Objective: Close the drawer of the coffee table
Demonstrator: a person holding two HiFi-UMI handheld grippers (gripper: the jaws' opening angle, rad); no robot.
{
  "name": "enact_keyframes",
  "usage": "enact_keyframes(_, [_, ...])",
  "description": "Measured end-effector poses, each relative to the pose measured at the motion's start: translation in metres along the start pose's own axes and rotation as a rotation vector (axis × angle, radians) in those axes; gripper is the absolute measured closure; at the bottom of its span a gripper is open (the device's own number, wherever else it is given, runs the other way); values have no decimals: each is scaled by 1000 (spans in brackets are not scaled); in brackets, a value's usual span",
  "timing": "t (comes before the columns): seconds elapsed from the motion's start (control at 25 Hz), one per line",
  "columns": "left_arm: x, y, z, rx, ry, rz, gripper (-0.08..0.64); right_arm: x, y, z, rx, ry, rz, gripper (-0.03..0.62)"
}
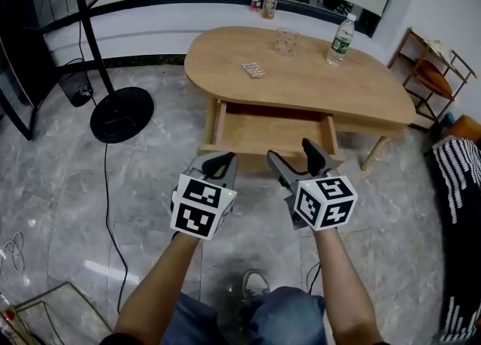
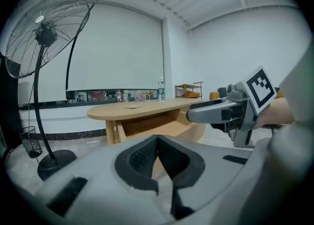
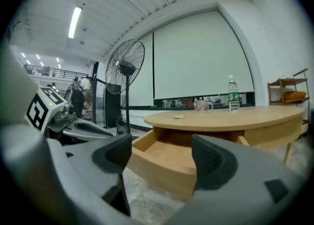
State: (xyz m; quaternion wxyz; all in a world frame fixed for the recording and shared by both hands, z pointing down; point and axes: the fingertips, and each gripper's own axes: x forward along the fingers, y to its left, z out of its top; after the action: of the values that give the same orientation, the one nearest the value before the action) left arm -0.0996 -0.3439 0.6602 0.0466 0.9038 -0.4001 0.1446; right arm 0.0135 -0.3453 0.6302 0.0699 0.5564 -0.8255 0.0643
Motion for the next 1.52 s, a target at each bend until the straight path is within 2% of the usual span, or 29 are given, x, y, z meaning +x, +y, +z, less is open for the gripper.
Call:
enact_keyframes(0.24, [7,-5,-9,-6,-17,17,558,-9,-2,-38,65,-22,-12,221])
enact_keyframes(0.56, [27,-14,-5,8,-21,10,558,-14,-25,-83,241,-42,-43,221])
enact_keyframes(0.8, [36,-20,-12,20,-7,12,558,-5,-40,-120,468,-78,-41,221])
enact_keyframes(1.0, [34,-17,-22,5,6,20,558,11,-55,-137,719,-150,-37,158])
enact_keyframes(1.08, [32,-15,-25,-8,5,28,558,17,-60,-137,788,-184,-35,129])
enact_keyframes(1.36, [28,-9,-38,-11,24,47,558,17,-64,-145,875,-223,-46,100])
enact_keyframes(1.52, [28,-7,-40,-2,31,50,558,25,-68,-144,893,-236,-30,98])
